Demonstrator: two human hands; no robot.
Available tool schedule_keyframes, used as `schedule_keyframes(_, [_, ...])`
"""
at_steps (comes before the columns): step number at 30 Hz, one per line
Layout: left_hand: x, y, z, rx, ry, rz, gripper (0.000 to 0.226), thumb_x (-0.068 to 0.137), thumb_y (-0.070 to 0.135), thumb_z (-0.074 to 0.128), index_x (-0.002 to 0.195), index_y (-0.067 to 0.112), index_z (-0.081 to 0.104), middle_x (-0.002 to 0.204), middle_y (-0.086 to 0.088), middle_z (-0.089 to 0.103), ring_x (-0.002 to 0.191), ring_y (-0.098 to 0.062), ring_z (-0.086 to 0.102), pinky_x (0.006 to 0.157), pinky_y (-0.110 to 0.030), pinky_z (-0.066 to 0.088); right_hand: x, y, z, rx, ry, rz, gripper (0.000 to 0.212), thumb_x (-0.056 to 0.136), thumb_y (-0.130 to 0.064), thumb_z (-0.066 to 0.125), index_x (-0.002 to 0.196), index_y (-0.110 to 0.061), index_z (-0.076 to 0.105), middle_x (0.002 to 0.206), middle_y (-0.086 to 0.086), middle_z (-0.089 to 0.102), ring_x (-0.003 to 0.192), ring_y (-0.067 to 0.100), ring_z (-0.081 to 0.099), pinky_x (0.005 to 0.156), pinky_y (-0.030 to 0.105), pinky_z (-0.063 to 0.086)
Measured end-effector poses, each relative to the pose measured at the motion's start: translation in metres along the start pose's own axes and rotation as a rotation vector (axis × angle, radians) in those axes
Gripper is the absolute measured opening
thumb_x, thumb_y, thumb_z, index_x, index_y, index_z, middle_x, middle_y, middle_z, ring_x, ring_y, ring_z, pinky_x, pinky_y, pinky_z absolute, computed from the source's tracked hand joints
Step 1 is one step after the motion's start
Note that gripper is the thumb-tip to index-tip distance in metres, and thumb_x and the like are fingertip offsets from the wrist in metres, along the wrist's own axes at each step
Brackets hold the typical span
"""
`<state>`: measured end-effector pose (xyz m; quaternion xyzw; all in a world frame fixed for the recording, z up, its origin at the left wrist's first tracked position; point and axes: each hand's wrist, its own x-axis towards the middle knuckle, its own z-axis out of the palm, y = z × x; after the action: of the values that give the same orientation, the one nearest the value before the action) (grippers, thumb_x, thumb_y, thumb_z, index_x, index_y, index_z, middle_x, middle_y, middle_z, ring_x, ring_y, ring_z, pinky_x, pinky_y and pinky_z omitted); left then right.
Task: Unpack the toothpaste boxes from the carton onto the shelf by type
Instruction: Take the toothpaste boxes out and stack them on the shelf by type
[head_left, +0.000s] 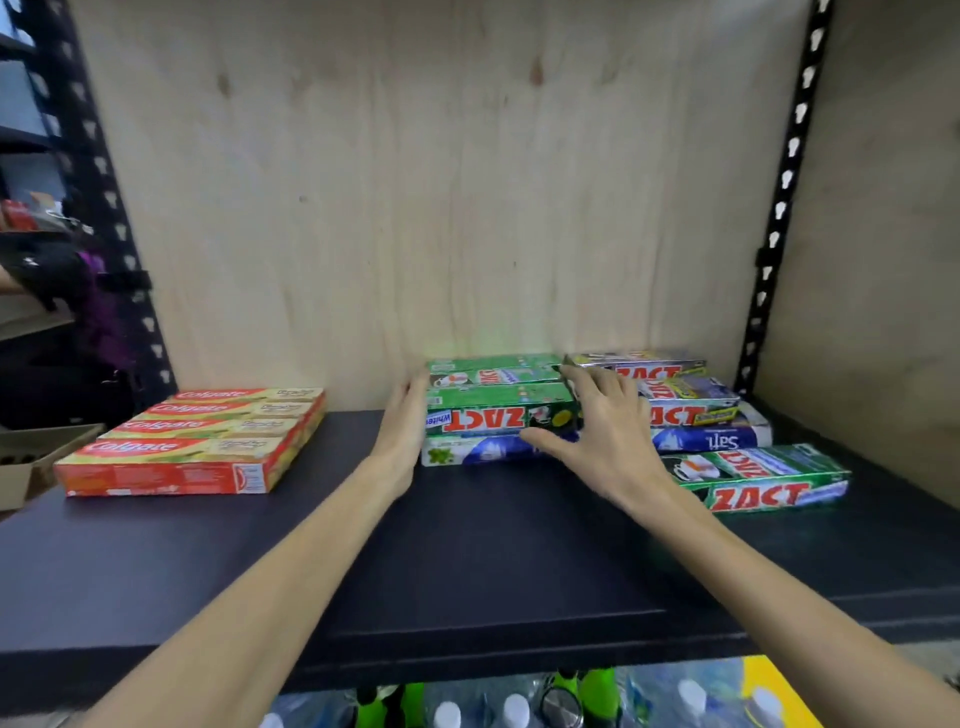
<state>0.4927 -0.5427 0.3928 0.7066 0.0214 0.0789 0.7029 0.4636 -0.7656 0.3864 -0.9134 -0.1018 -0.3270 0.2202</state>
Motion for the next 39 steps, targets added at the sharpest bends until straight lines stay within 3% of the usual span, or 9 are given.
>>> schedule_keyframes(3, [0.007,-0.004,0.007,-0.103,0.045,-0.020,0.046,0.099,0.050,0.050,0.125,0.017,0.066,0.103,-0.012,0.077,0.092,-0.032,0.076,0.087,-0.054,0.059,0.006,0.010,0.001,-0.008,-0.022,-0.025,0.085,0.081,-0.066,0.068,0.149,-0.020,0.044,0.148,0.003,0.045,0.133,0.025,0.032,0.105,0.037,0.021])
schedule_keyframes(7, [0.013,-0.005,0.013,-0.142,0.032,-0.093,0.041,0.099,0.050,0.050,0.105,0.017,0.073,0.093,-0.011,0.079,0.075,-0.026,0.077,0.071,-0.040,0.061,0.010,0.019,0.004,-0.009,-0.019,-0.024,0.086,0.080,-0.068,0.066,0.150,-0.023,0.044,0.151,-0.001,0.044,0.136,0.025,0.028,0.104,0.036,0.016])
schedule_keyframes(9, [0.012,-0.004,0.018,-0.140,0.005,-0.116,0.044,0.098,0.052,0.049,0.105,0.016,0.074,0.093,-0.011,0.079,0.074,-0.024,0.077,0.065,-0.035,0.061,0.011,0.021,0.005,-0.011,-0.036,-0.011,0.088,0.080,-0.070,0.065,0.151,-0.025,0.042,0.154,-0.001,0.042,0.139,0.026,0.025,0.105,0.038,0.017])
schedule_keyframes(15, [0.011,-0.004,0.031,-0.125,-0.023,-0.127,0.043,0.098,0.054,0.048,0.098,0.019,0.073,0.084,-0.006,0.079,0.067,-0.021,0.076,0.060,-0.031,0.060,0.018,0.032,0.000,0.039,-0.066,0.029,0.083,0.079,-0.064,0.071,0.149,-0.030,0.046,0.150,-0.002,0.047,0.137,0.026,0.024,0.100,0.035,0.016])
schedule_keyframes(23, [0.005,-0.002,0.048,-0.112,-0.029,-0.102,0.050,0.099,0.058,0.041,0.105,0.020,0.074,0.093,-0.008,0.079,0.077,-0.024,0.077,0.069,-0.035,0.061,0.022,0.048,-0.006,0.067,-0.062,0.086,0.079,0.074,-0.060,0.078,0.144,-0.033,0.053,0.145,-0.004,0.053,0.134,0.026,0.027,0.092,0.032,0.015])
schedule_keyframes(26, [0.003,-0.002,0.057,-0.103,-0.040,-0.090,0.051,0.100,0.056,0.037,0.107,0.020,0.072,0.092,-0.006,0.079,0.076,-0.022,0.077,0.062,-0.031,0.060,0.023,0.055,-0.010,0.077,-0.064,0.123,0.080,0.074,-0.056,0.080,0.145,-0.032,0.051,0.145,-0.003,0.053,0.136,0.027,0.025,0.095,0.033,0.016])
schedule_keyframes(30, [0.003,-0.002,0.067,-0.084,-0.065,-0.086,0.055,0.100,0.059,0.033,0.111,0.021,0.072,0.094,-0.005,0.079,0.081,-0.023,0.077,0.068,-0.033,0.059,0.021,0.062,-0.013,0.069,-0.059,0.143,0.081,0.076,-0.054,0.079,0.147,-0.030,0.048,0.148,-0.001,0.051,0.137,0.027,0.022,0.098,0.037,0.018])
schedule_keyframes(39, [0.003,-0.001,0.071,-0.075,-0.112,-0.075,0.056,0.099,0.062,0.030,0.107,0.023,0.070,0.095,-0.005,0.079,0.081,-0.021,0.077,0.067,-0.031,0.057,0.019,0.062,-0.016,0.006,-0.031,0.177,0.083,0.075,-0.053,0.080,0.145,-0.019,0.050,0.151,0.004,0.046,0.137,0.030,0.023,0.101,0.041,0.021])
